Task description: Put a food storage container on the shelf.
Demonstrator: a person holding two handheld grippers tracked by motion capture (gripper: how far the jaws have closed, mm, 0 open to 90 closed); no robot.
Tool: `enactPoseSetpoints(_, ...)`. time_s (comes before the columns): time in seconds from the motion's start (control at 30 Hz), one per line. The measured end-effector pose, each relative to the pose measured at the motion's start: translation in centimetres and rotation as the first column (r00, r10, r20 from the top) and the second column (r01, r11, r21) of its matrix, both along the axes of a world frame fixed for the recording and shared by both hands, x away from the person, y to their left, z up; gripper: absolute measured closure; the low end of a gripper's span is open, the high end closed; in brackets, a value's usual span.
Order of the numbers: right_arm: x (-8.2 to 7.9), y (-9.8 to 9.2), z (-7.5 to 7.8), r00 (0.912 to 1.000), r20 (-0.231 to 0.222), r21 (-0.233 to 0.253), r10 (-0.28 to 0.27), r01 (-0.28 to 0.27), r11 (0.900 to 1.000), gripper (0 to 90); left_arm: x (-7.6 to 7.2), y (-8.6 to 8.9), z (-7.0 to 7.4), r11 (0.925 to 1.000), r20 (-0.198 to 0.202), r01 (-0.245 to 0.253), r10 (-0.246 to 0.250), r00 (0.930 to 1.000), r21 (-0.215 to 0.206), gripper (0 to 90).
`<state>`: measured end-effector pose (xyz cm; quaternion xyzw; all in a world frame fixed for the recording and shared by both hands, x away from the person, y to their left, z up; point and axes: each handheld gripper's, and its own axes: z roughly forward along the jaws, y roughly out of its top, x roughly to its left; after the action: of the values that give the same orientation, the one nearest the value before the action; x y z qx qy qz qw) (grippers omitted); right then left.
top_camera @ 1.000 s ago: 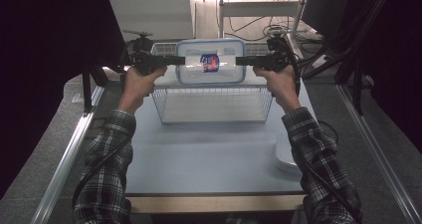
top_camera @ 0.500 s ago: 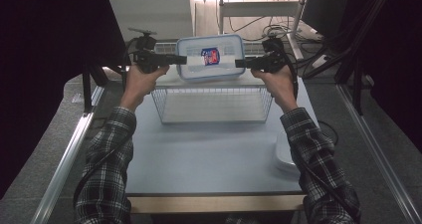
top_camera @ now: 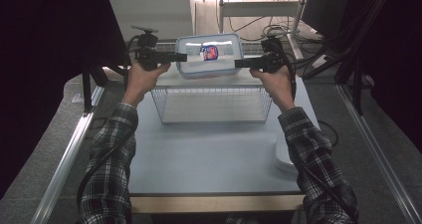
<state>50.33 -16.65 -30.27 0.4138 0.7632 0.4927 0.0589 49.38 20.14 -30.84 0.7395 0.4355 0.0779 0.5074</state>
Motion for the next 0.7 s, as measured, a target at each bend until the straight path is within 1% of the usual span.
enactPoseSetpoints(0.03, 0.02, 0.00, 0.08, 0.9999, -0.012, 0.007, -0.005, 0.005, 1.000, 50.5, -0.06, -0.13, 0.04, 0.9997, 0.012, -0.012, 0.012, 0.9999, 0.019, 33.8)
enactPoseSetpoints(0.1, 0.06, -0.01, 0.12, 0.9999, -0.015, 0.010, -0.009, 0.009, 1.000, 50.2, -0.28, -0.33, 0.02, 0.9984, 0.031, -0.034, 0.032, 0.9990, 0.045, 33.4)
enactPoseSetpoints(0.17, 0.06, -0.01, 0.15, 0.9998, -0.011, 0.010, -0.014, 0.014, 1.000, 50.3, -0.29, -0.32, -0.05, 0.9986, 0.030, -0.032, 0.030, 0.9991, 0.042, 34.3)
enactPoseSetpoints(0.2, 0.06, -0.03, 0.19, 0.9997, 0.000, 0.007, -0.023, 0.023, 1.000, 51.6, -0.32, -0.33, -0.14, 0.9987, 0.032, -0.033, 0.032, 0.9990, 0.038, 34.3)
enactPoseSetpoints(0.23, 0.00, 0.06, 0.38, 0.9988, 0.025, 0.000, -0.041, 0.041, 0.999, 53.4, -0.33, -0.34, -0.34, 0.9995, 0.026, -0.022, 0.022, 0.9994, 0.021, 37.1)
enactPoseSetpoints(0.27, 0.00, 0.06, 0.38, 0.9988, 0.025, 0.000, -0.041, 0.041, 0.999, 53.4, -0.33, -0.34, -0.34, 0.9995, 0.026, -0.022, 0.022, 0.9994, 0.021, 39.0)
enactPoseSetpoints(0.3, 0.02, 0.31, 0.53, 0.9972, 0.043, -0.009, -0.061, 0.061, 0.998, 54.4, -0.22, -0.41, -0.56, 1.0000, 0.008, -0.005, 0.005, 1.0000, -0.005, 40.3)
enactPoseSetpoints(0.33, 0.02, 0.31, 0.53, 0.9972, 0.043, -0.009, -0.061, 0.061, 0.998, 54.4, -0.22, -0.41, -0.56, 1.0000, 0.008, -0.005, 0.005, 1.0000, -0.005, 40.0)
enactPoseSetpoints(0.37, 0.08, 0.57, 0.66, 0.9955, 0.059, -0.015, -0.073, 0.074, 0.997, 56.3, -0.21, -0.42, -0.62, 0.9998, 0.004, -0.013, 0.013, 0.9999, -0.011, 40.3)
enactPoseSetpoints(0.4, 0.08, 0.57, 0.66, 0.9955, 0.059, -0.015, -0.073, 0.074, 0.997, 56.3, -0.21, -0.42, -0.62, 0.9998, 0.004, -0.013, 0.013, 0.9999, -0.011, 40.3)
enactPoseSetpoints(0.5, 0.12, 0.88, 0.86, 0.9941, 0.071, -0.030, -0.082, 0.085, 0.996, 56.7, -0.19, -0.33, -0.74, 0.9993, -0.007, -0.018, 0.018, 0.9998, -0.031, 40.4)
enactPoseSetpoints(0.57, 0.05, 0.91, 0.92, 0.9939, 0.073, -0.037, -0.082, 0.085, 0.996, 57.1, -0.20, -0.24, -0.81, 0.9991, -0.015, -0.013, 0.012, 0.9998, -0.041, 40.6)
enactPoseSetpoints(0.63, -0.17, 0.79, 0.95, 0.9949, 0.062, -0.037, -0.079, 0.082, 0.996, 57.6, -0.34, -0.14, -0.86, 0.9989, -0.030, -0.004, 0.003, 0.9995, -0.048, 41.2)
enactPoseSetpoints(0.7, -0.30, 0.77, 0.96, 0.9952, 0.061, -0.038, -0.078, 0.080, 0.996, 57.6, -0.40, -0.11, -0.84, 0.9988, -0.036, -0.001, -0.001, 0.9993, -0.049, 41.2)
